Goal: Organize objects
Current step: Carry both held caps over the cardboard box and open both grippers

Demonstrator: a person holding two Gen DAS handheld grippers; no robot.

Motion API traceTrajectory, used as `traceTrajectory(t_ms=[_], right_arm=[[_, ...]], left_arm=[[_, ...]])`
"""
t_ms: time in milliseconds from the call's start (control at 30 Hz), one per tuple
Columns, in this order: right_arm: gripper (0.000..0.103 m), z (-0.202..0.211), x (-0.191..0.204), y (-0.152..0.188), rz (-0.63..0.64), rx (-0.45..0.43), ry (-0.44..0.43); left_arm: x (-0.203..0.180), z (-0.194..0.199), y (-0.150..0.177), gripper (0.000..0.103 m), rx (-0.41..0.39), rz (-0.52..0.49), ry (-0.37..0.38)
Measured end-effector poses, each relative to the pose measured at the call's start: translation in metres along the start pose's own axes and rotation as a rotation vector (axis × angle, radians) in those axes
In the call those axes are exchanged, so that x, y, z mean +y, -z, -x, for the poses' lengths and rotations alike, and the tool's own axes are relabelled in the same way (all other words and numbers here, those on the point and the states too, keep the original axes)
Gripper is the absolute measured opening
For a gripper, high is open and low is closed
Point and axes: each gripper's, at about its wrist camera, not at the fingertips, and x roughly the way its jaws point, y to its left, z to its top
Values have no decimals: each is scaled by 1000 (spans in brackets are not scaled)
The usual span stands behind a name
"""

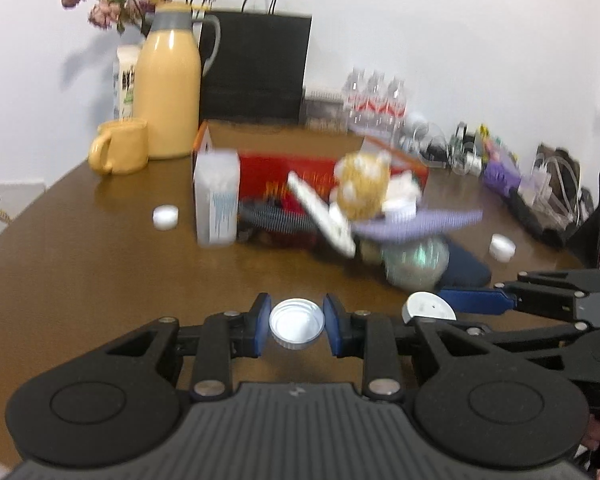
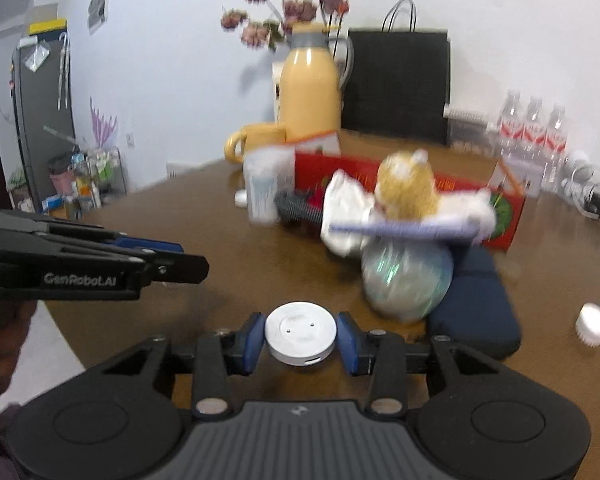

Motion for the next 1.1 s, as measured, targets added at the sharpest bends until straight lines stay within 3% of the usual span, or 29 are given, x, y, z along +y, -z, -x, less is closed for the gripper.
traceTrajectory(t_ms=[333, 500, 733, 1100], right_arm=[[38, 6, -35, -81, 35, -174, 57], [38, -16, -65, -133, 1, -203, 86], [38, -86, -107, -180, -36, -95, 143], [38, -181, -160, -178, -110, 131, 212]], left_arm=[[-14, -22, -99, 29, -189, -61, 16], [-23, -55, -145, 29, -206, -33, 24], [-25, -119, -193, 29, -151, 1, -23], [-14, -220, -208, 29, 52, 35, -131]])
